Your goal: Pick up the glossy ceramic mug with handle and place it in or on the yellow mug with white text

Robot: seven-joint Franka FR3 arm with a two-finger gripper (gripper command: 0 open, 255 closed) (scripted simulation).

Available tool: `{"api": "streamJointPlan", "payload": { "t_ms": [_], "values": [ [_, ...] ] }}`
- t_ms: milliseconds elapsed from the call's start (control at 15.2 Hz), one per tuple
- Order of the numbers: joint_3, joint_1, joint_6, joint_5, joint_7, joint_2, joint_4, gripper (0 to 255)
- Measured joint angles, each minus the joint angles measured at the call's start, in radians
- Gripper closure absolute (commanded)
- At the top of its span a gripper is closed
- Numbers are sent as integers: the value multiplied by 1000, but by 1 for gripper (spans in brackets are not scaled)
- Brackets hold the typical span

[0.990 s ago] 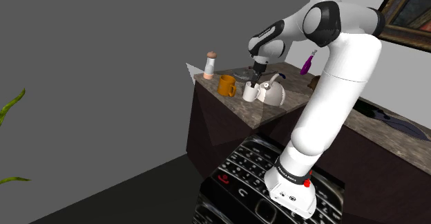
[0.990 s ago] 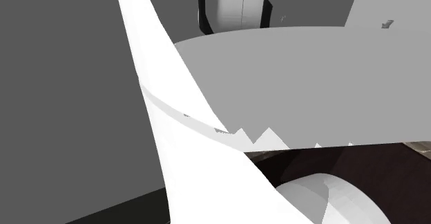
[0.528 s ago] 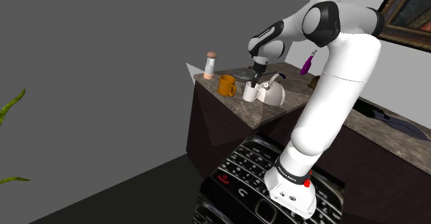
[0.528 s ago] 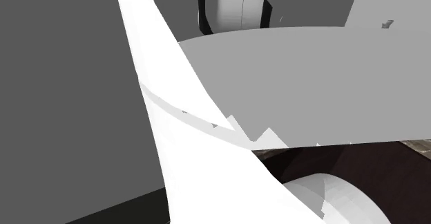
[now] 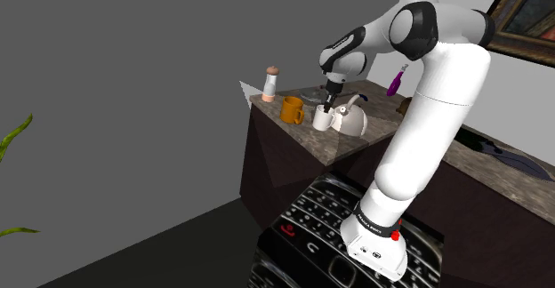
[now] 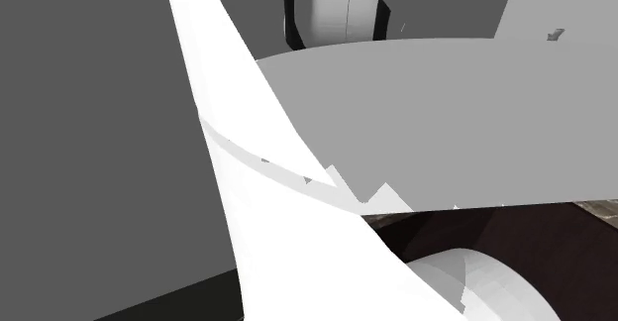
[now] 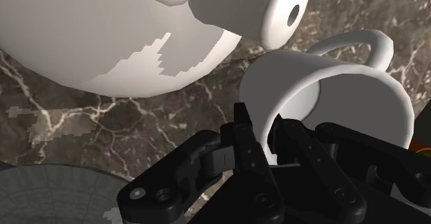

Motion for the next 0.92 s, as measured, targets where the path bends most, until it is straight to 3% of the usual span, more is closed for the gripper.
{"api": "streamJointPlan", "payload": {
  "t_ms": [924],
  "values": [
    [-6,9,-151,-65,43,-89,80,255]
  ]
}}
